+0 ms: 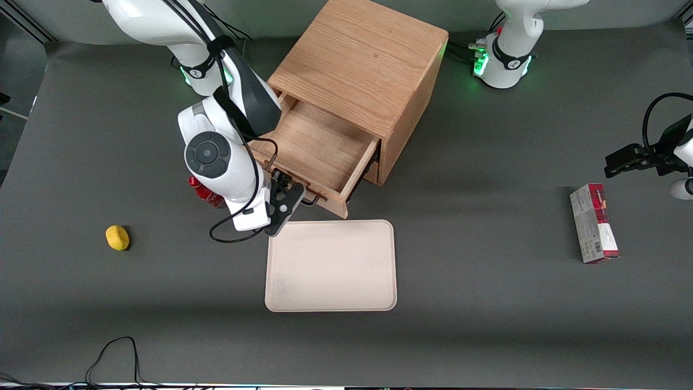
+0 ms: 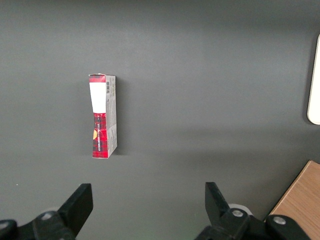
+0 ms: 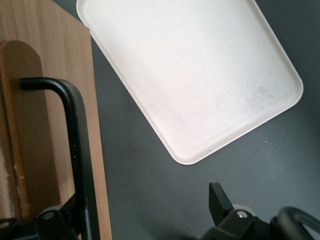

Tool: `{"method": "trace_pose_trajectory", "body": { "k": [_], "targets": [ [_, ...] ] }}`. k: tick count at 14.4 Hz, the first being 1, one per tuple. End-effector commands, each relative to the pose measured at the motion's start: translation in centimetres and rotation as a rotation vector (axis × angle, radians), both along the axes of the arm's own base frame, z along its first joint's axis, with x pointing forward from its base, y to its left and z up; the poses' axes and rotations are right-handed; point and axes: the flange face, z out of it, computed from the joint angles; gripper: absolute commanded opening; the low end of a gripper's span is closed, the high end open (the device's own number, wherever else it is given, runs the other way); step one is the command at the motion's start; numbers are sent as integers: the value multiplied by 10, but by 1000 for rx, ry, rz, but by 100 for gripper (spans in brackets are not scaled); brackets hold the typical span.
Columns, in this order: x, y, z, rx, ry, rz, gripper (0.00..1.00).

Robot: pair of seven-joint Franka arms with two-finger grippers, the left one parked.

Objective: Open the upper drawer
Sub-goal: 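Pull the handle with the right gripper, sliding the drawer out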

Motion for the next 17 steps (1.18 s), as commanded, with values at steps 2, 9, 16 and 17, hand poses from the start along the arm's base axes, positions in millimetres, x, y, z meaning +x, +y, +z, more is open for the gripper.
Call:
{"method": "trace_pose_trajectory", "body": {
  "k": [2, 9, 16, 17],
  "targets": [
    [21, -7, 2, 6, 24, 18, 100],
    [42, -33, -2, 6, 24, 5, 100],
    [49, -37, -3, 9, 17, -3, 100],
    [49, -36, -1, 9, 16, -9, 100]
  ]
}}
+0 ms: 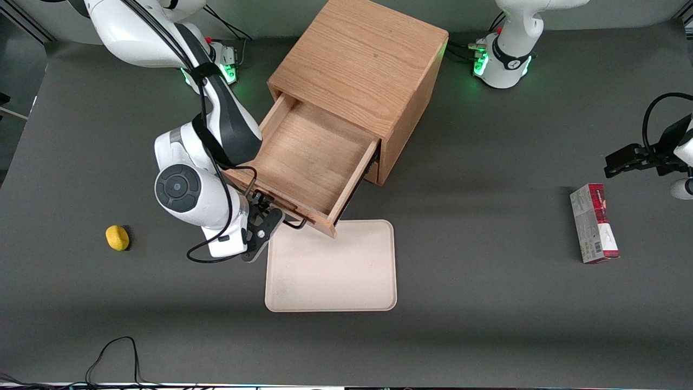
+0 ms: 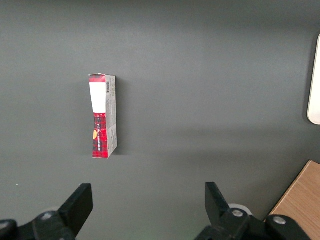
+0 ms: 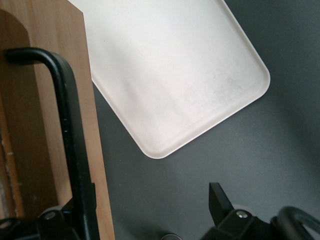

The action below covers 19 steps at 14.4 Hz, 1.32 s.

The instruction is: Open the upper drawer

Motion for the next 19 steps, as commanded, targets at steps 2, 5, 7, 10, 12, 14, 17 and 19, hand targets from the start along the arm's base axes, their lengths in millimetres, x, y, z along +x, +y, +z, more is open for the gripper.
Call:
{"method": "trace_pose_trajectory", "body": {
  "k": [2, 5, 7, 10, 12, 14, 17, 19],
  "targets": [
    [7, 5, 25, 26, -20, 4, 100],
    [8, 5, 68, 24, -19, 10, 100],
    [5, 2, 94, 26, -25, 12, 100],
    [-8, -8, 137, 22, -44, -65, 100],
    [-16, -22, 169, 23, -67, -221, 100],
    [-23, -46, 194, 6, -70, -368, 100],
    [-25, -96, 216, -46, -71, -516, 100],
    [-24, -130, 223, -83, -74, -590, 100]
  ]
}}
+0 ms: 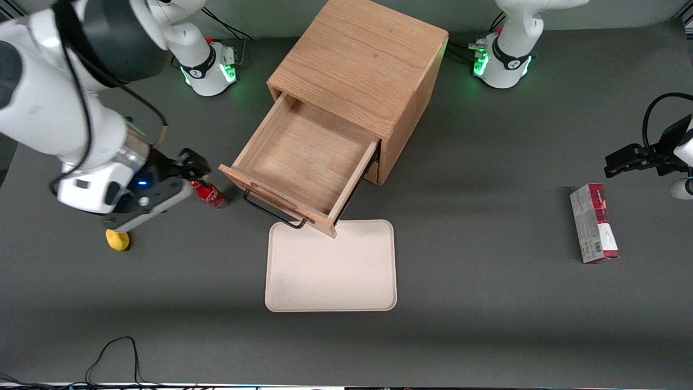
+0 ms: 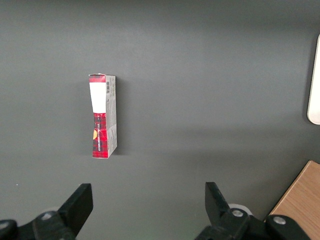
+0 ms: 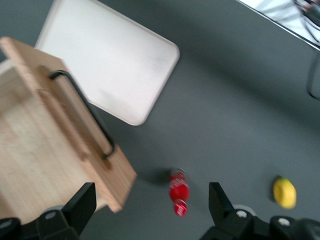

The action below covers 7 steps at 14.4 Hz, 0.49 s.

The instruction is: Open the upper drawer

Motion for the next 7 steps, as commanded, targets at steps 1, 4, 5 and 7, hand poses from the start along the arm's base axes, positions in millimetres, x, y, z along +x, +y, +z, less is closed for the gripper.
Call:
{"method": "trace_pose_trajectory", "body": {
  "k": [1, 4, 5, 7],
  "targets": [
    [-4, -45, 6, -39, 16, -164, 100],
    [-15, -74, 13, -33, 22, -344, 100],
    [-18, -94, 14, -24, 21, -409, 100],
    [-24, -127, 11, 9, -5, -463, 100]
  ]
}}
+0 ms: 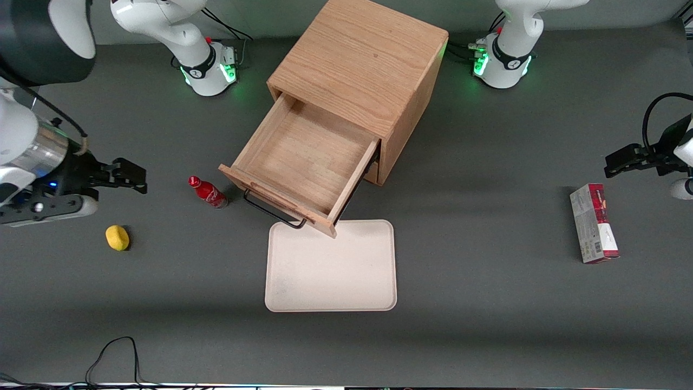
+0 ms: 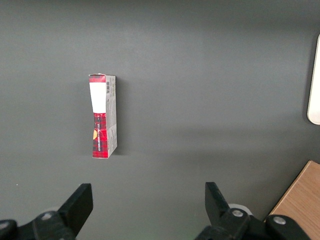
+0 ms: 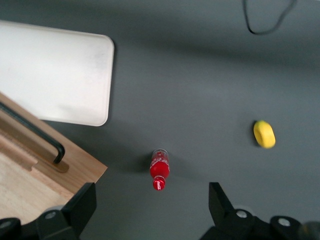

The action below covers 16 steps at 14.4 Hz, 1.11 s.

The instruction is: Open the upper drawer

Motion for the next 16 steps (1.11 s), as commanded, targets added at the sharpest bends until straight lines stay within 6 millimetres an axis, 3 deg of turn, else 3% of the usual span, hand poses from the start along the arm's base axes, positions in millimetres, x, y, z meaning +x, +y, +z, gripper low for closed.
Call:
{"method": "trace_pose_trajectory", "body": {
  "k": [1, 4, 8, 16],
  "targets": [
    [-24, -43, 1, 40, -43, -88, 100],
    [-38, -70, -3, 57, -42, -120, 100],
    [-53, -82, -13, 42, -75, -128, 100],
    [-50, -103, -5, 11, -94, -71, 100]
  ]
}}
